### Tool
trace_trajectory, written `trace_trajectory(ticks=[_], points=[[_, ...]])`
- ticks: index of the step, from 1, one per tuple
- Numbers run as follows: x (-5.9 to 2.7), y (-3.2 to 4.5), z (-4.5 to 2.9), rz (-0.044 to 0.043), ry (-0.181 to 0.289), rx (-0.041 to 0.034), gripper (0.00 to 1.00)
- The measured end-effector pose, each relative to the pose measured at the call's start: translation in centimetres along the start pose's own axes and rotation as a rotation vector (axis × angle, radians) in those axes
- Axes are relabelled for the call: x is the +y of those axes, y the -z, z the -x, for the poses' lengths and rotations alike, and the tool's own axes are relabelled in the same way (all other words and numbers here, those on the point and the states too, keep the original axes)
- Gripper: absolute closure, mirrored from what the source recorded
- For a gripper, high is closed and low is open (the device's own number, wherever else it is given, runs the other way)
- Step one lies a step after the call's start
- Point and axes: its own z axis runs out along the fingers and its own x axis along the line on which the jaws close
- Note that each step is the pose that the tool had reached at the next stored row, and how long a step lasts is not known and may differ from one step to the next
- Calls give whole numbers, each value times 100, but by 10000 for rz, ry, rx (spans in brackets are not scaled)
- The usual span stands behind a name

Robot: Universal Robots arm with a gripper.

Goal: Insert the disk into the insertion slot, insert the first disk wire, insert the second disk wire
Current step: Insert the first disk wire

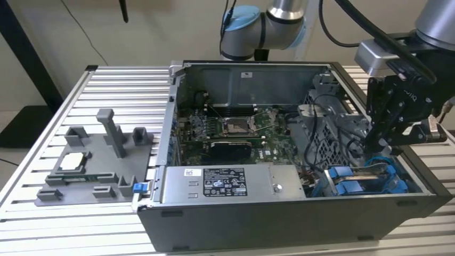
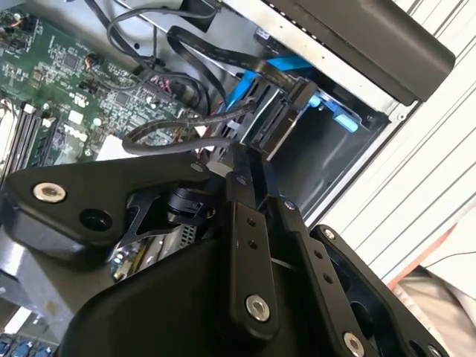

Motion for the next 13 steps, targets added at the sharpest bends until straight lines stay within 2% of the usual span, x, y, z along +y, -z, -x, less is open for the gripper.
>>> trace_trajectory(ticks=[13], points=[[-106,-99,-41,181,-5,3,100]])
